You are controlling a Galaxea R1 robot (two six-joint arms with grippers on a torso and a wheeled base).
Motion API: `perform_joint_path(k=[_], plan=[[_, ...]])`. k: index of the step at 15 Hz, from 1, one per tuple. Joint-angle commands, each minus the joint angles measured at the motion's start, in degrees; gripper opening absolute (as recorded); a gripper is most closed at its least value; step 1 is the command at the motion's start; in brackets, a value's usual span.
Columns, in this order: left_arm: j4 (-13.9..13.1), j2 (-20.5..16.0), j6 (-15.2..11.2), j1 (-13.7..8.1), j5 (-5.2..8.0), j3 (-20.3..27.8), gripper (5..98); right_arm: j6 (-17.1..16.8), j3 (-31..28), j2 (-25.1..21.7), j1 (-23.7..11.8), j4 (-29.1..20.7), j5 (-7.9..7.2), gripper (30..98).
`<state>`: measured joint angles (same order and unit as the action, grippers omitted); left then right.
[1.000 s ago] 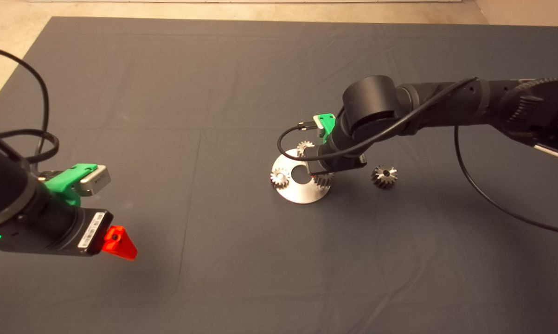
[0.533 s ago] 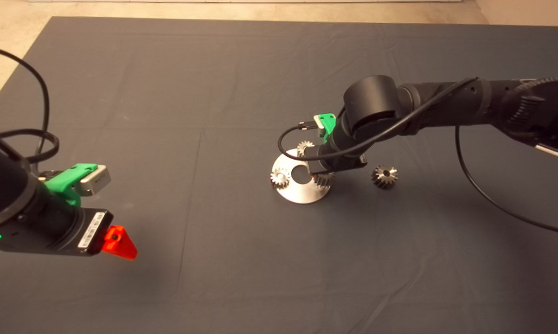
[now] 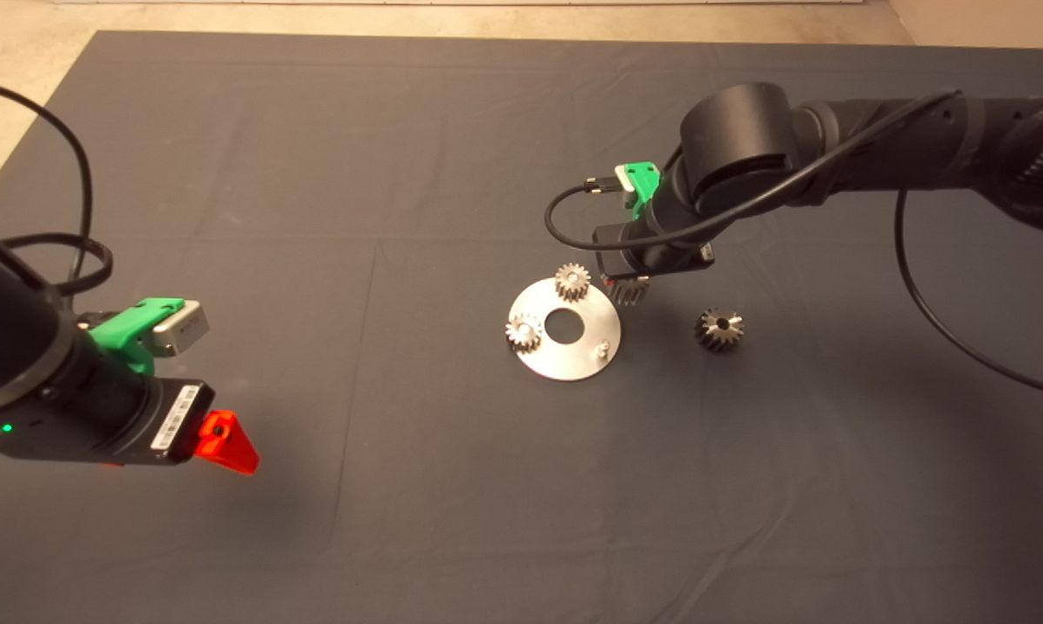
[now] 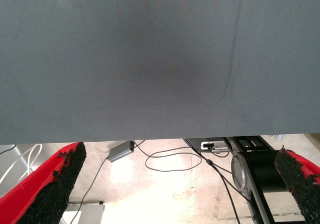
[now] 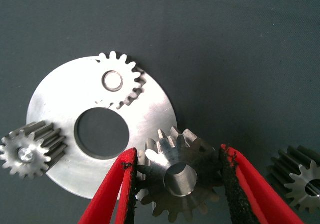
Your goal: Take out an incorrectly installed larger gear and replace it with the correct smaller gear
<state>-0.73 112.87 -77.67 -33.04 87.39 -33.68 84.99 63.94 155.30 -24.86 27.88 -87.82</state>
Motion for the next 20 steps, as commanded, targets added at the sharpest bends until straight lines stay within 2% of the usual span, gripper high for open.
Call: perform_joint_path(k=[1,3,7,10,12,14,16,20], plan=[[0.43,0.29,0.15,-0.1,5.24,-0.32,98.2,1.97,-3.61,-1.43,-4.5,-4.85,-7.18,38.5],[0.38,0.9,0.15,0.07,5.17,-0.32,98.2,4.09,-7.56,-2.38,-4.5,-5.19,-7.18,38.5],[0.38,2.14,-0.12,0.12,5.15,-0.54,98.2,7.12,-11.14,-2.93,-4.06,-5.2,-7.18,38.4],[0.38,2.23,-0.21,0.16,5.15,-0.49,98.2,7.21,-11.14,-2.72,-3.1,-5.12,-7.18,38.4],[0.39,2.14,-0.29,0.25,5.24,-0.49,98.2,7.13,-10.88,-2.75,-1.01,-5.03,-7.18,38.4],[0.84,2.14,-0.21,1.33,5.18,-0.67,98.2,7.12,-10.78,-2.84,1.15,-4.22,-7.18,38.4],[1.84,2.14,-0.29,1.83,5.24,-0.58,98.2,7.12,-10.61,-2.75,1.87,-3.13,-7.18,38.5],[1.87,1.96,-0.29,1.83,5.24,-0.32,98.2,6.68,-10.35,-2.84,3.15,-1.34,-7.18,38.5]])
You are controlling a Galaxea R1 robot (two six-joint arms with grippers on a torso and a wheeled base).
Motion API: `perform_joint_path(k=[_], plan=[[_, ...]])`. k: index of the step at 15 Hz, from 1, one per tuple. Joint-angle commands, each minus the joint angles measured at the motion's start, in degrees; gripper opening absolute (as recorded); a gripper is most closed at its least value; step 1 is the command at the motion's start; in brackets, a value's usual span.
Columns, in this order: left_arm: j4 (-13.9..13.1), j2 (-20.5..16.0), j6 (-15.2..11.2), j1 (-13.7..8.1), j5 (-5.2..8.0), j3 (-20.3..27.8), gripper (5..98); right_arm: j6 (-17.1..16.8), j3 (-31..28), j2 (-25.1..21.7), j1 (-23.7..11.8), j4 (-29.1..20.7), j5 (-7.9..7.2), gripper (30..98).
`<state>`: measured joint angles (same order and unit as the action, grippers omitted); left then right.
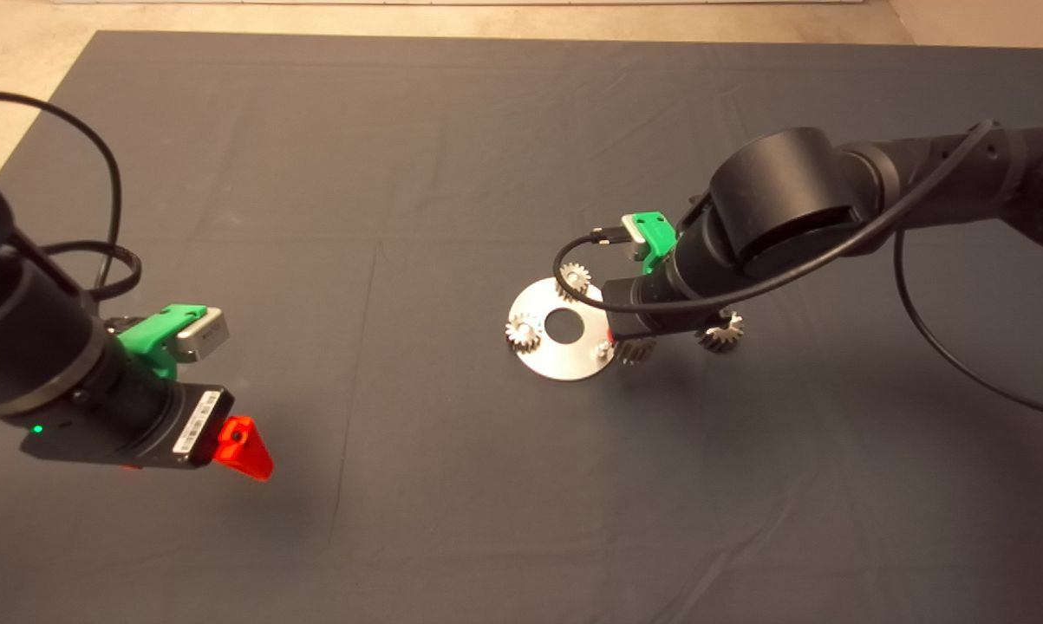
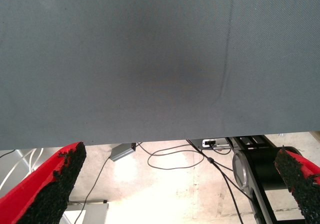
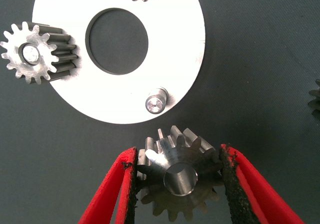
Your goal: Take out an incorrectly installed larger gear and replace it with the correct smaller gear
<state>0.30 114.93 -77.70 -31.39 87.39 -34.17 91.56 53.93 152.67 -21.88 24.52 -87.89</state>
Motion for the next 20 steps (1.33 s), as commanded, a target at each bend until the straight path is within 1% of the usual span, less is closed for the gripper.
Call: perform_joint_path(k=[1,6,10,13,20], plan=[[0.84,-0.1,-0.25,0.19,5.24,0.17,98.2,-0.07,-0.16,-0.22,0.09,2.02,-7.11,38.5],[0.87,-0.1,0.1,0.19,5.24,0.0,98.2,-0.31,0.64,0.39,-0.09,2.11,-7.11,38.4],[0.91,-0.01,0.1,0.19,5.24,0.0,98.2,-0.33,0.46,-0.4,-2.31,2.02,-7.11,38.4],[0.91,-0.01,0.01,0.19,5.24,0.26,98.2,-0.51,0.54,0.13,-3.78,1.85,-7.11,38.3],[0.84,-0.1,-0.34,0.19,5.15,0.79,98.2,-0.6,0.72,1.27,-3.52,2.02,-7.11,38.3]])
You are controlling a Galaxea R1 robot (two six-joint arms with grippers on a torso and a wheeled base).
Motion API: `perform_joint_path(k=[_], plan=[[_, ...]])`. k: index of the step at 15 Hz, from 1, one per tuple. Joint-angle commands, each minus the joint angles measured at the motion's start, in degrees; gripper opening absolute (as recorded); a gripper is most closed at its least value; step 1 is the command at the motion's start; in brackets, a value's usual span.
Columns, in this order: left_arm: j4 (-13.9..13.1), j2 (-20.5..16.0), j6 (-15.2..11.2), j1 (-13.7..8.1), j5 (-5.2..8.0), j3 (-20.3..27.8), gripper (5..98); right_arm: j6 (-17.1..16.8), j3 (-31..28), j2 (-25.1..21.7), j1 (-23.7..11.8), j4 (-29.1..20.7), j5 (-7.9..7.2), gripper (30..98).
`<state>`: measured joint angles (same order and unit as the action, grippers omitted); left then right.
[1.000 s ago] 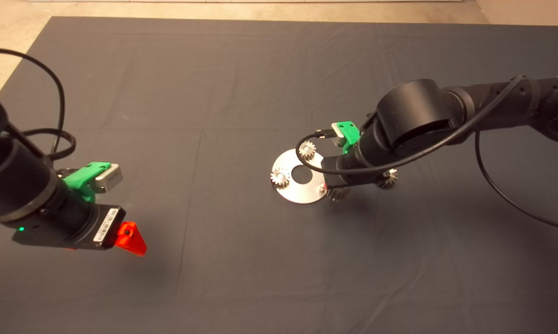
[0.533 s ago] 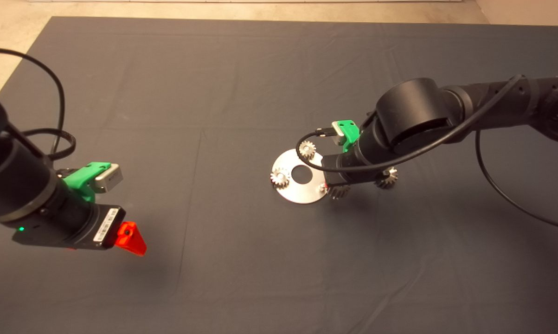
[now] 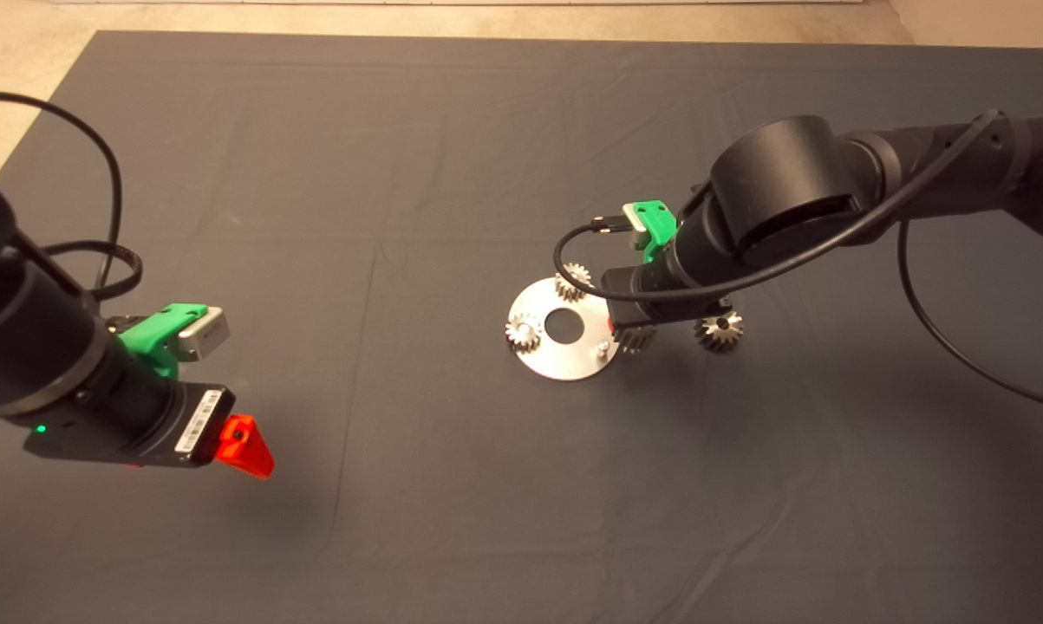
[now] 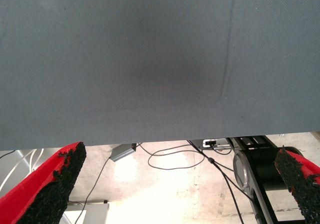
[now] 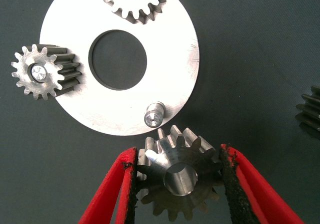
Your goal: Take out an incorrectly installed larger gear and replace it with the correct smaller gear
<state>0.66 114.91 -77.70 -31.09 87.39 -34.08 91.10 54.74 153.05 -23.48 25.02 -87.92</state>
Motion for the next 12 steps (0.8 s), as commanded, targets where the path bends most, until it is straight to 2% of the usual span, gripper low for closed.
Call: perform_joint_path(k=[1,6,8,10,12], plan=[[0.48,-0.07,-0.34,-0.12,5.16,0.7,98.2,-0.13,-0.08,0.89,-1.92,1.53,-7.08,38.3],[0.57,-0.07,0.01,-0.12,5.16,0.09,98.2,-0.31,0.0,0.72,-1.66,2.92,-7.08,38.4],[0.57,-0.07,0.01,-0.12,5.16,0.09,98.2,-0.31,0.18,0.81,-0.51,3.2,-7.08,38.4],[0.66,-0.07,0.01,-0.12,5.24,0.0,98.2,-0.4,2.75,0.84,1.27,3.02,-7.08,38.4],[0.66,-0.07,0.01,-0.12,5.24,-0.09,98.2,-0.75,3.35,0.89,1.33,2.85,-7.08,38.3]])
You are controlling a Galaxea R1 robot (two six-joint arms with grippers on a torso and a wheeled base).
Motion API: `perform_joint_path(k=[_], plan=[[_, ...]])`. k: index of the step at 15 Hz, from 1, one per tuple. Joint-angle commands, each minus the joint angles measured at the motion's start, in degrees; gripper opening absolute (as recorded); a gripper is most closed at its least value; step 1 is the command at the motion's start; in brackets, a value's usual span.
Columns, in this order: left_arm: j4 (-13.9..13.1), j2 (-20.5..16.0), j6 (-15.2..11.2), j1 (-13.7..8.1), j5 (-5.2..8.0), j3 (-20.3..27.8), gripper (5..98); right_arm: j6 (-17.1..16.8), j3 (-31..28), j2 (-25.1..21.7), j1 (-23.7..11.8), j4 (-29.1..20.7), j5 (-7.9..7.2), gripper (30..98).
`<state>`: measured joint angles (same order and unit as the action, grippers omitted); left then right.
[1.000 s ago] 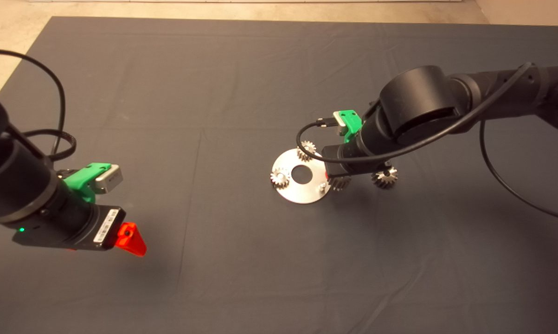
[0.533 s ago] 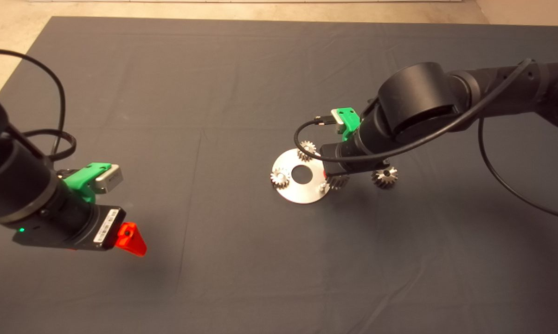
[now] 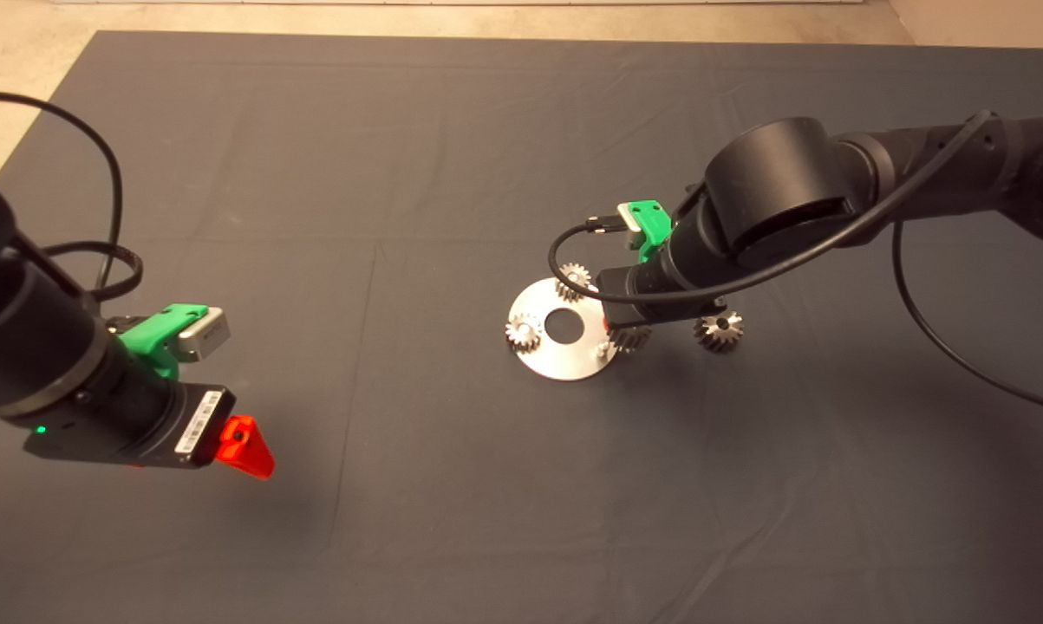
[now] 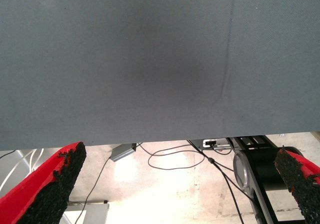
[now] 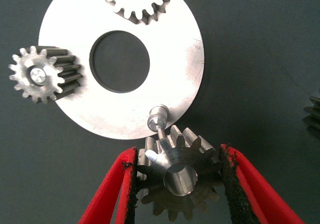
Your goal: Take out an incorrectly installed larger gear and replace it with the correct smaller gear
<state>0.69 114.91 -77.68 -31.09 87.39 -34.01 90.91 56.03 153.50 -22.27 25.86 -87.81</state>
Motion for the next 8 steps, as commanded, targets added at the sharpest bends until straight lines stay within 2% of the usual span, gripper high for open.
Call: perform_joint_path(k=[1,8], plan=[[0.62,-0.07,-0.02,-0.12,5.24,-0.16,98.2,-0.59,2.48,0.41,0.11,2.01,-7.19,38.3],[0.62,-0.16,-0.02,0.51,5.17,0.1,98.2,-0.55,2.57,1.77,0.11,2.01,-7.19,38.4]])
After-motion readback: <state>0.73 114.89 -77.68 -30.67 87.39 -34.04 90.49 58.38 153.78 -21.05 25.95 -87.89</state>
